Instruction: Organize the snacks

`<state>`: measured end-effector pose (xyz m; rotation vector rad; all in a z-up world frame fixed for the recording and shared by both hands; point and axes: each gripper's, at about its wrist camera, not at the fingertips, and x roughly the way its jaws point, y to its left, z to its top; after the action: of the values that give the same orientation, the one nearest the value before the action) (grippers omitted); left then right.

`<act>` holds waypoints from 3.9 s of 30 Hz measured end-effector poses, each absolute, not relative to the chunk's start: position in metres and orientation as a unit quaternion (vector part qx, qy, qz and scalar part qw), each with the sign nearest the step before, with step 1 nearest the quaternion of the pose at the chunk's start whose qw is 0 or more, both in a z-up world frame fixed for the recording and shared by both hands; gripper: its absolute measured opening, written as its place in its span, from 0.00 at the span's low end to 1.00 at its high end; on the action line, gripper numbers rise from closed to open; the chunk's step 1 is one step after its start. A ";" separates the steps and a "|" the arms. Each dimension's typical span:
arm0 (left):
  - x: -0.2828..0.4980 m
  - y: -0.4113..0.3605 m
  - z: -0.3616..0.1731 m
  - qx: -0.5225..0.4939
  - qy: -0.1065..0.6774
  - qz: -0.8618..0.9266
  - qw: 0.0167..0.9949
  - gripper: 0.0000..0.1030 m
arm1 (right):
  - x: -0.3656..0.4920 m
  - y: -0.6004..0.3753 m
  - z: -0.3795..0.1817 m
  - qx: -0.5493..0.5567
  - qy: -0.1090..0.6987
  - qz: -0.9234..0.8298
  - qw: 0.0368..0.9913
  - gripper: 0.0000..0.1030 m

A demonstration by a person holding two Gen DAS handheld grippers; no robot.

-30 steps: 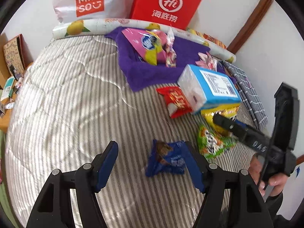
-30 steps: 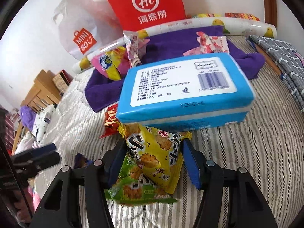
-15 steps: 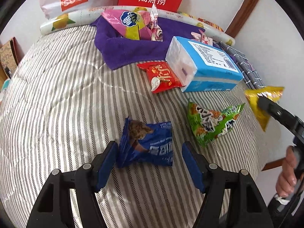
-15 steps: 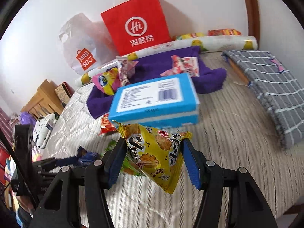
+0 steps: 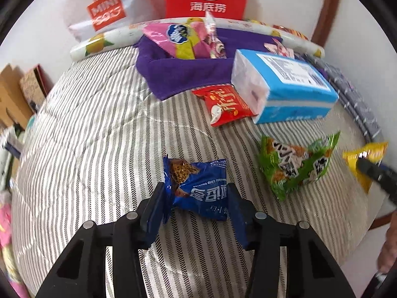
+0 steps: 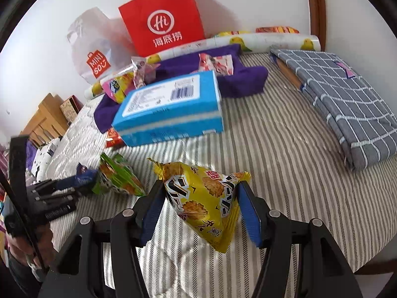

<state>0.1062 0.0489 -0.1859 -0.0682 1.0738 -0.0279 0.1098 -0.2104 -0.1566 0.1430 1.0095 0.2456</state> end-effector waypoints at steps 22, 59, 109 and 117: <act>0.089 0.035 -0.135 -0.100 0.491 -0.058 0.864 0.42 | 0.093 -0.226 -0.117 0.042 0.451 0.117 0.884 0.57; 0.189 0.031 -0.055 -0.108 0.442 -0.092 0.886 0.42 | 0.209 -0.214 -0.011 0.038 0.351 0.133 0.926 0.57; 0.310 0.028 -0.162 -0.123 0.448 -0.086 0.881 0.43 | 0.347 -0.154 -0.147 0.042 0.442 0.180 0.878 0.57; 0.314 0.031 -0.166 -0.134 0.451 -0.086 0.878 0.43 | 0.351 -0.157 -0.154 0.052 0.460 0.169 0.870 0.58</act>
<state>0.3142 0.0306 -0.1659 -0.2796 0.9409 -0.1791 0.3512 -0.1569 -0.1536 0.1085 0.9629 0.3543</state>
